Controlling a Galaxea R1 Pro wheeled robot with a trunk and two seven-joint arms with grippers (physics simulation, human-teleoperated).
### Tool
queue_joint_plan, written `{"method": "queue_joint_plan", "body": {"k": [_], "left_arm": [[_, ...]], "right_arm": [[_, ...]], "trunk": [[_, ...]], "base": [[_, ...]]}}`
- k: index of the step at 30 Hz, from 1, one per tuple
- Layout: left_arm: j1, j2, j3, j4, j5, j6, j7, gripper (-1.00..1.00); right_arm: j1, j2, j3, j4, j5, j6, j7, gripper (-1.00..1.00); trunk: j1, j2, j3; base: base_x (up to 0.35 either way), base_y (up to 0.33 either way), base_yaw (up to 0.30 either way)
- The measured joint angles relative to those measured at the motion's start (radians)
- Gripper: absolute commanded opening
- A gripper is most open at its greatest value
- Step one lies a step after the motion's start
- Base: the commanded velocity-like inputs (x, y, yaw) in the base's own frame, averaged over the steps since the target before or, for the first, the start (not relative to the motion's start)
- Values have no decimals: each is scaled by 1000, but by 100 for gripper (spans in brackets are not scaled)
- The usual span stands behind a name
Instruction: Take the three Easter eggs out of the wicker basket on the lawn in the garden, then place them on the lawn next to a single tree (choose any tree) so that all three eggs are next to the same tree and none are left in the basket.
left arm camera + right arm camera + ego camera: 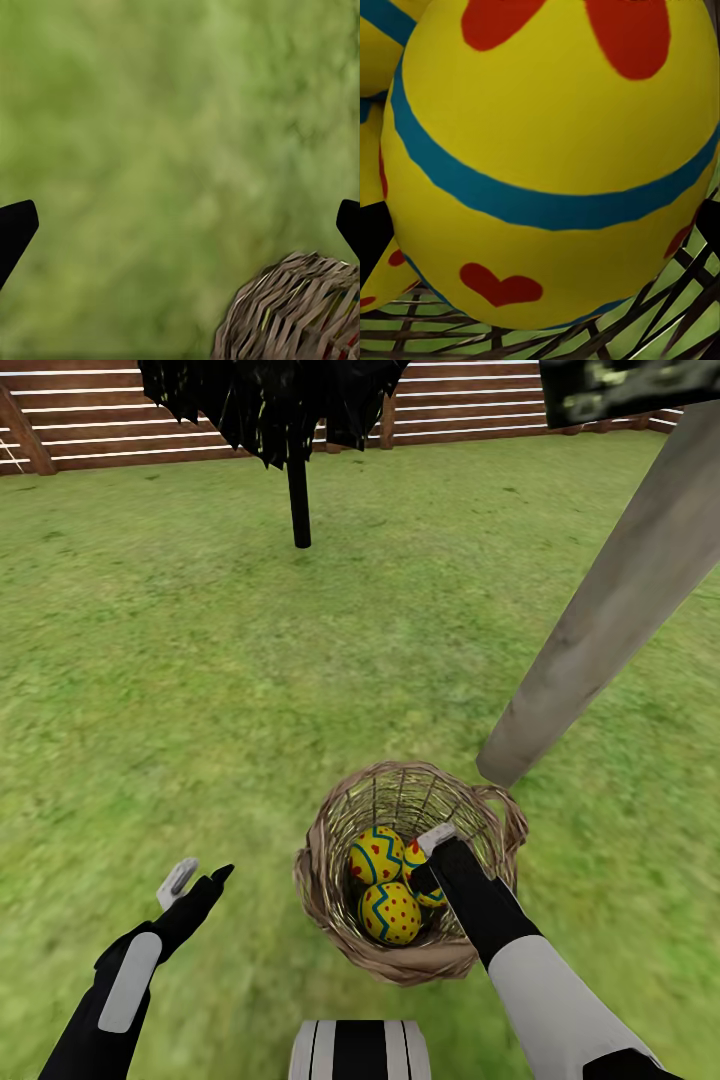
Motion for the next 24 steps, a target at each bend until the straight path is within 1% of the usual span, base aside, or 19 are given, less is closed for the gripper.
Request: {"method": "queue_joint_plan", "body": {"k": [6, 7, 8, 9, 10, 11, 13, 24], "left_arm": [[0, -1, -3, 0, 0, 1, 0, 100], [0, 0, -9, 0, 0, 1, 0, 100], [0, 0, -37, -1, 1, 1, 1, 100], [0, 1, -53, -1, 0, 1, 2, 100], [0, 1, -61, -1, 0, 1, 2, 100], [0, 1, -63, -1, 0, 2, 3, 100], [0, 1, -64, -1, 0, 2, 4, 100], [0, 0, -65, -1, 0, 2, 5, 100]], "right_arm": [[0, -1, 0, 0, -2, -1, 0, -100], [0, -1, 0, 10, 0, -15, 0, -100], [0, -1, 0, 24, 2, -39, -1, -100], [0, -1, 0, 27, -5, -41, -1, -100], [0, -1, 0, 26, -26, -39, 0, -100], [1, -1, -1, 27, -38, -38, 1, -100], [1, -1, -1, 27, -43, -37, 1, -100], [1, 1, 1, 27, -47, -37, 1, -100]], "trunk": [[0, 0, 0], [-1, 0, 4], [-1, 0, 8], [-1, 1, 12], [-1, 1, 15], [-2, 1, 19], [-3, 2, 27], [-8, 4, 69]], "base": [[0, 0, 0], [0, 0, 0], [0, 0, 0], [0, 0, 0], [0, 0, 0], [0, 0, 0], [0, 0, 0], [0, 0, 0]]}}
